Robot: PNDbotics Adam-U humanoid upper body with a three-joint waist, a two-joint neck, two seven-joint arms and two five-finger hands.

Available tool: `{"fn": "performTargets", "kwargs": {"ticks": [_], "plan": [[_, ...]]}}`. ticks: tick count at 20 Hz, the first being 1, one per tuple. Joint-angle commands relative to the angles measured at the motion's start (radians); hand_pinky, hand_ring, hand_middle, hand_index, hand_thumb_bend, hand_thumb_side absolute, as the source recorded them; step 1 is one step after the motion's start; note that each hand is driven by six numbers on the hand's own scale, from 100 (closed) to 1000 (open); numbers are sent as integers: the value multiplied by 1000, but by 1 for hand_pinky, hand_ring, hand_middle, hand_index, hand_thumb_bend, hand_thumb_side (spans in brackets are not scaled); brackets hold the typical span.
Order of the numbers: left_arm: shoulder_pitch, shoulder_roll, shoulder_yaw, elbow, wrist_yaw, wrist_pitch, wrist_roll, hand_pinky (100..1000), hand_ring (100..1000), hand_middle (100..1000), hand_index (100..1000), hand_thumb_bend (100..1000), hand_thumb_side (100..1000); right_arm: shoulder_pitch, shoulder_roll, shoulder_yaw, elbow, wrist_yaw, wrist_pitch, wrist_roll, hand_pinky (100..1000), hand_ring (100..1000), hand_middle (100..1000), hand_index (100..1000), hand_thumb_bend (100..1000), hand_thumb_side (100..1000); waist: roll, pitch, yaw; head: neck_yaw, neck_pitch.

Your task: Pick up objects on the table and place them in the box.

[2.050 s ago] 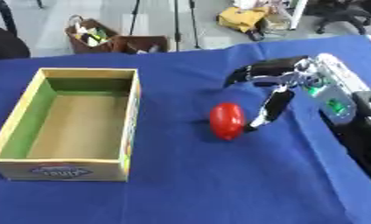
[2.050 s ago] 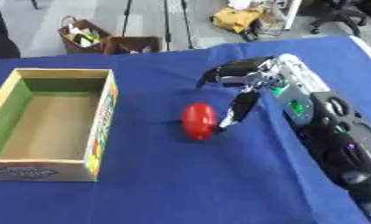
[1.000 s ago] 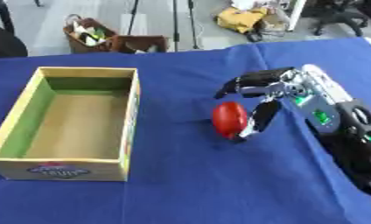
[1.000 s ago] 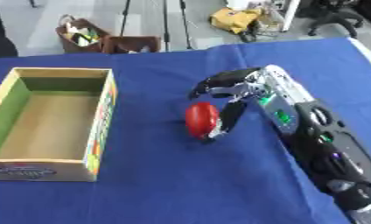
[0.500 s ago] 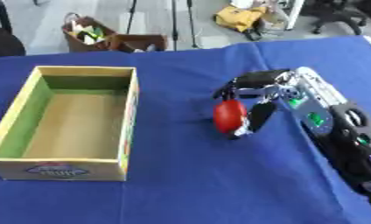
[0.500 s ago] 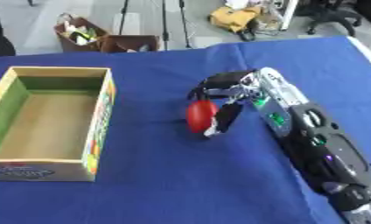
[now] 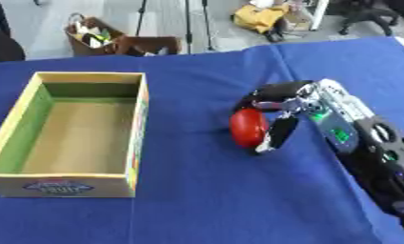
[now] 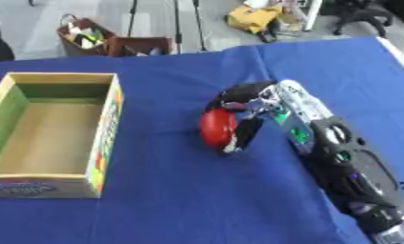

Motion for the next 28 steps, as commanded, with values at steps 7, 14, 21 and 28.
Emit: {"fn": "performTargets", "kwargs": {"ticks": [7,14,21,28], "plan": [[-12,11,-6,-18,4,0,-3,161,464,548,661,100,894,-7,-22,-12,-16,-31,12,-40,457,593,608,792,461,578,4,-19,-1,-8,-18],[-13,10,-7,-18,4,0,-5,161,465,549,661,100,894,-4,-24,-12,-25,-58,48,-122,358,536,507,683,144,700,5,-18,0,-12,-17],[-15,10,-8,-18,6,0,-6,162,465,550,661,100,894,-10,-21,-12,-25,-50,75,-185,323,512,513,528,100,655,4,-19,1,-15,-16],[-18,11,-8,-18,7,0,-6,164,465,550,662,100,893,-11,-37,-16,-70,-95,105,-220,284,496,492,403,100,409,-4,-22,6,-18,-14]]}}
